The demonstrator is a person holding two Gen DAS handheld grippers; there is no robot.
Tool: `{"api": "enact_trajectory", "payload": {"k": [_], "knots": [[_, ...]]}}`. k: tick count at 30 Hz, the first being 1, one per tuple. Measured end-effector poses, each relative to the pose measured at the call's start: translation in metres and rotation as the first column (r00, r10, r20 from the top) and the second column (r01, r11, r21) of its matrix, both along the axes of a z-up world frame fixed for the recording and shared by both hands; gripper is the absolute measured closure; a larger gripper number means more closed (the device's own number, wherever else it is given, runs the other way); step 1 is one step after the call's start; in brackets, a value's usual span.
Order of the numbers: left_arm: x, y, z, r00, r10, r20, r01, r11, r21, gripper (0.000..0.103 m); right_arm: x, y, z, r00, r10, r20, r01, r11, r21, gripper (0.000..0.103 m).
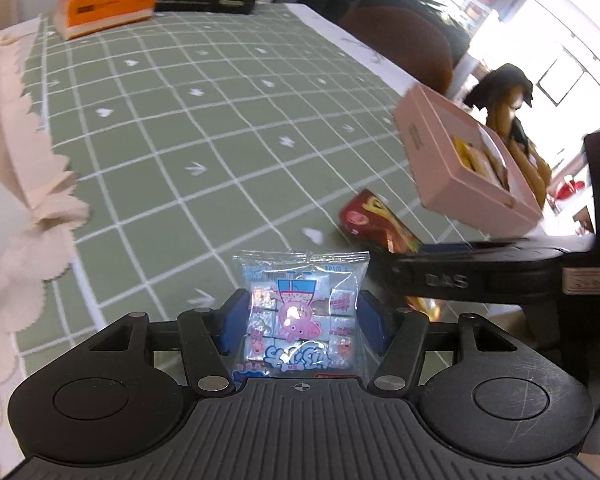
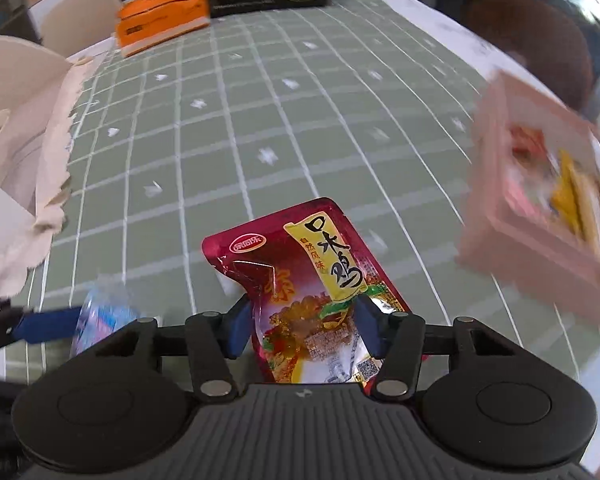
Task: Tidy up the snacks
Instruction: 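Regrip the red-yellow bag with the right tool while the left tool holds the candy pack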
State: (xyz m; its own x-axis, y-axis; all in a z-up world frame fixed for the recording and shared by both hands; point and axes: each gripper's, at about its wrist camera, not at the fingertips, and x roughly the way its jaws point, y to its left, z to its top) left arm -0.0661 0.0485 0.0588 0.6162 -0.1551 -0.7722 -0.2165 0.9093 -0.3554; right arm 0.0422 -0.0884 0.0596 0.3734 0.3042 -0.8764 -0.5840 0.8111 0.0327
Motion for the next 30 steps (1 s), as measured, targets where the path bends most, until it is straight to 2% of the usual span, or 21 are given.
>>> {"api": "enact_trajectory", "payload": {"k": [4,6,8,11,15,19,30], "knots": [[0.002,-0.013,-0.005,1.000,-0.017,-0.022,0.017,1.000,0.014,0.038,-0.008,-0.039,0.000,0.997,-0.067,-0.031,0.068,0.997,0.041,0.048],[0.003,-0.018,-0.006,0.999,-0.024,-0.026,0.024,1.000,0.017,0.038,-0.013,-0.052,-0.001,0.998,-0.062,-0.013,0.063,0.997,0.052,0.041],[0.004,-0.021,-0.005,0.999,-0.031,-0.027,0.032,0.999,0.019,0.038,-0.017,-0.061,-0.005,0.998,-0.065,0.004,0.065,0.997,0.048,0.027],[0.005,-0.027,-0.006,0.999,-0.039,-0.032,0.040,0.999,0.023,0.038,-0.013,-0.069,-0.012,0.996,-0.087,0.034,0.086,0.995,0.050,0.018],[0.009,-0.031,-0.006,0.999,-0.042,-0.034,0.043,0.999,0.027,0.038,-0.003,-0.072,-0.017,0.988,-0.133,0.075,0.128,0.990,0.063,0.012],[0.011,-0.032,-0.006,0.999,-0.037,-0.036,0.038,0.999,0.027,0.038,0.006,-0.071,-0.026,0.985,-0.153,0.077,0.150,0.988,0.047,0.001],[0.011,-0.033,-0.006,0.998,-0.034,-0.046,0.036,0.999,0.024,0.038,0.015,-0.072,-0.030,0.980,-0.169,0.107,0.163,0.984,0.065,0.000]]}}
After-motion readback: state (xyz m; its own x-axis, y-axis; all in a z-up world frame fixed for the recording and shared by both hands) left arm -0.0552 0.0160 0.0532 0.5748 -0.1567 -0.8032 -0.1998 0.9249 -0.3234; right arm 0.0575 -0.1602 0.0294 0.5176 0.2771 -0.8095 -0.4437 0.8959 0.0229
